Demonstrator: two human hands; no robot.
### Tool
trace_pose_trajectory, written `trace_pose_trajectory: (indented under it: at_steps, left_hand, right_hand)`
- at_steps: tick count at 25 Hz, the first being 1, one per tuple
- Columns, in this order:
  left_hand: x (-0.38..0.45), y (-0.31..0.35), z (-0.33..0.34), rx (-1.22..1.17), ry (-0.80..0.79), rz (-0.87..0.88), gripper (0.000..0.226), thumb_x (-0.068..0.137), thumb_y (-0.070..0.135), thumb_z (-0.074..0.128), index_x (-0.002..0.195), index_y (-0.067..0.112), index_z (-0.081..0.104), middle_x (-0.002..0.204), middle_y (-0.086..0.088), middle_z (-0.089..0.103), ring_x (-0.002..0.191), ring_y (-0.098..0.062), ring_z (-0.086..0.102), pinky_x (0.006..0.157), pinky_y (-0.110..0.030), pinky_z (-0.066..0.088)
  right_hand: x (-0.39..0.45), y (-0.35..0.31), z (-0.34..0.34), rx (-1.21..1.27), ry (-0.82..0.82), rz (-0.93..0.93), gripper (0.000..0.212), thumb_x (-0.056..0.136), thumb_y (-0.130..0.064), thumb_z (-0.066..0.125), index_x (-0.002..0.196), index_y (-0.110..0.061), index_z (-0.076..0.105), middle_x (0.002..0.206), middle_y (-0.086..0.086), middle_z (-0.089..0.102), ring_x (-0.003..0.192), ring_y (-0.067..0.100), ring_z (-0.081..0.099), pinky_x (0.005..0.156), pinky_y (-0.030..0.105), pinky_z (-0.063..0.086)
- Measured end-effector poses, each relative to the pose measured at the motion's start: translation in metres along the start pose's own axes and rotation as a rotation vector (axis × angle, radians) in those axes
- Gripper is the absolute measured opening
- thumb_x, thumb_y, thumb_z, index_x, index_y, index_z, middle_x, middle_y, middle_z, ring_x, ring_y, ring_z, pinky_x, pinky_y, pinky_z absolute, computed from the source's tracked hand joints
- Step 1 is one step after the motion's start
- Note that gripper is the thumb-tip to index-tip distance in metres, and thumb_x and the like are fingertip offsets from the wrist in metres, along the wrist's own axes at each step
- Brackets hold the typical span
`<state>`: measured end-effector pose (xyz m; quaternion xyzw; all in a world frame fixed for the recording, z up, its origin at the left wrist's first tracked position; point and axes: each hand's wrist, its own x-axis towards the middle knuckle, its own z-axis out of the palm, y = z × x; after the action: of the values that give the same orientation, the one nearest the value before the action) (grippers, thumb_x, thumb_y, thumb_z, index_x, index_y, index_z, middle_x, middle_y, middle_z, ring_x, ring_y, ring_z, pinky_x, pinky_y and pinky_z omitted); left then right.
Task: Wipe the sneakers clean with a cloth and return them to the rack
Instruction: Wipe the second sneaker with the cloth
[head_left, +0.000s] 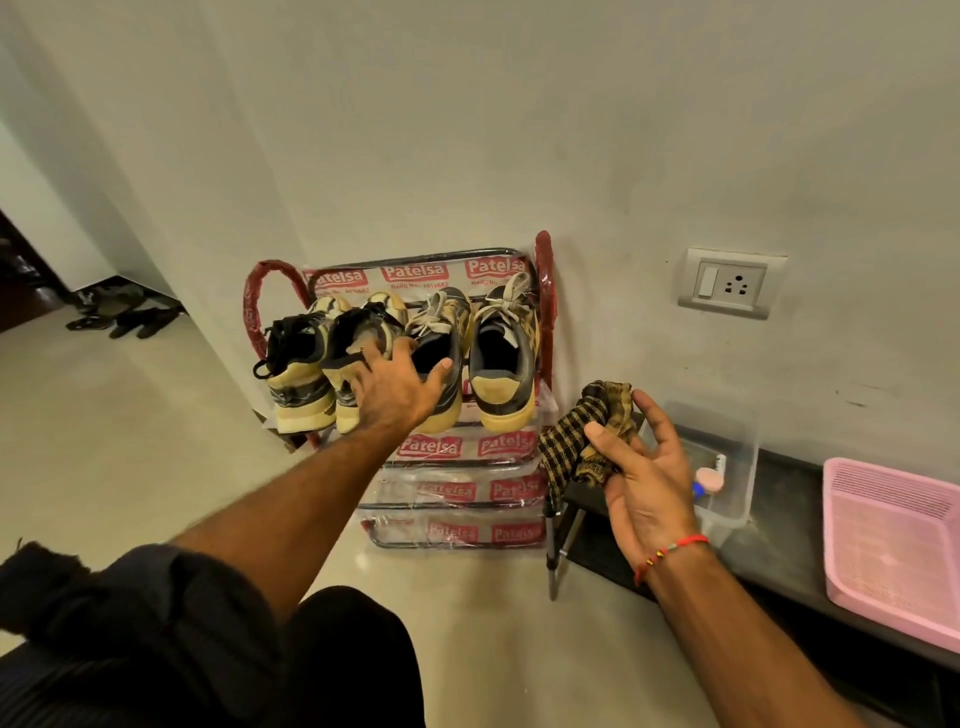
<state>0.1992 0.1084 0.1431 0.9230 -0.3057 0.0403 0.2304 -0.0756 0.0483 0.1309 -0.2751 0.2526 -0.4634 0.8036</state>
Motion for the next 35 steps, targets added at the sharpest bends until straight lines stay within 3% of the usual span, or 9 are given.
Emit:
trace_pose_trajectory:
  at_steps: [3, 7, 11, 14, 18, 21, 24, 31, 35]
  left_hand:
    - [0.024, 0.015, -0.016, 0.081, 0.070, 0.032, 0.073, 0.091, 0.051, 0.066, 0.148, 0.017, 0.035, 0.154, -0.018, 0.035, 0.137, -0.042, 0.033, 0.114, -0.056, 0.030]
    - [0.059, 0.020, -0.017, 0.167, -0.133, 0.044, 0.089, 0.088, 0.036, 0.070, 0.158, 0.023, 0.016, 0.135, -0.024, 0.057, 0.142, -0.044, 0.023, 0.116, -0.056, 0.022]
    - [0.075, 0.012, -0.007, 0.405, -0.128, 0.191, 0.071, 0.096, 0.043, 0.060, 0.156, 0.025, 0.027, 0.135, -0.021, 0.060, 0.142, -0.044, 0.027, 0.115, -0.058, 0.020]
    - [0.076, 0.015, -0.005, 0.436, -0.028, 0.187, 0.051, 0.098, 0.031, 0.058, 0.147, 0.024, 0.044, 0.124, -0.018, 0.065, 0.131, -0.039, 0.044, 0.113, -0.059, 0.026]
    - [0.062, 0.013, -0.018, 0.216, 0.106, 0.180, 0.041, 0.097, 0.016, 0.057, 0.137, 0.021, 0.051, 0.108, -0.016, 0.070, 0.111, -0.040, 0.062, 0.109, -0.059, 0.036]
    - [0.048, 0.009, -0.062, -0.214, 0.087, 0.112, 0.047, 0.100, 0.006, 0.052, 0.146, 0.019, 0.047, 0.125, -0.019, 0.065, 0.114, -0.039, 0.063, 0.096, -0.054, 0.054]
    - [0.004, 0.014, -0.112, -0.523, 0.043, 0.065, 0.050, 0.103, -0.001, 0.045, 0.150, 0.019, 0.045, 0.137, -0.015, 0.056, 0.124, -0.027, 0.053, 0.096, -0.038, 0.048]
    - [-0.120, 0.059, -0.103, -0.512, -0.012, 0.603, 0.055, 0.094, -0.003, 0.061, 0.141, 0.025, 0.059, 0.134, 0.007, 0.064, 0.124, -0.012, 0.058, 0.107, -0.036, 0.047]
    - [-0.170, 0.095, -0.050, -0.634, -0.094, 0.532, 0.052, 0.092, -0.002, 0.065, 0.135, 0.026, 0.064, 0.125, 0.009, 0.070, 0.115, -0.005, 0.062, 0.102, -0.023, 0.049]
  right_hand:
    - [0.000, -0.001, -0.004, -0.058, -0.021, -0.004, 0.074, 0.078, 0.011, 0.070, 0.141, -0.023, 0.051, 0.119, 0.014, 0.071, 0.107, 0.023, 0.071, 0.069, 0.028, 0.060]
    - [0.003, -0.003, -0.011, -0.067, -0.026, -0.019, 0.074, 0.078, 0.011, 0.069, 0.140, -0.023, 0.051, 0.119, 0.015, 0.071, 0.103, 0.022, 0.072, 0.069, 0.029, 0.060]
    - [0.007, 0.001, -0.015, -0.104, -0.021, -0.018, 0.073, 0.077, 0.010, 0.070, 0.138, -0.024, 0.052, 0.116, 0.015, 0.072, 0.104, 0.025, 0.072, 0.074, 0.034, 0.062]
    - [0.006, 0.003, -0.014, -0.118, -0.019, -0.016, 0.075, 0.073, 0.006, 0.073, 0.138, -0.026, 0.052, 0.115, 0.014, 0.073, 0.106, 0.026, 0.072, 0.078, 0.038, 0.062]
    - [0.002, -0.003, -0.011, -0.119, -0.021, -0.035, 0.079, 0.068, 0.002, 0.075, 0.139, -0.024, 0.051, 0.116, 0.013, 0.073, 0.104, 0.023, 0.072, 0.072, 0.032, 0.061]
    - [-0.006, -0.013, -0.011, -0.092, -0.044, -0.042, 0.072, 0.073, 0.004, 0.073, 0.139, -0.016, 0.053, 0.119, 0.013, 0.072, 0.105, 0.022, 0.072, 0.070, 0.028, 0.060]
    - [-0.021, -0.028, -0.009, -0.090, -0.115, -0.033, 0.062, 0.078, 0.004, 0.070, 0.137, -0.012, 0.056, 0.119, 0.013, 0.072, 0.104, 0.024, 0.072, 0.068, 0.029, 0.061]
    - [-0.064, -0.070, -0.026, -0.271, -0.188, -0.192, 0.047, 0.086, 0.000, 0.067, 0.128, -0.021, 0.064, 0.125, 0.009, 0.069, 0.116, 0.034, 0.066, 0.089, 0.052, 0.057]
    - [-0.086, -0.084, -0.058, -0.545, -0.145, -0.366, 0.042, 0.093, 0.004, 0.062, 0.129, -0.017, 0.062, 0.123, 0.004, 0.070, 0.115, 0.024, 0.067, 0.088, 0.037, 0.059]
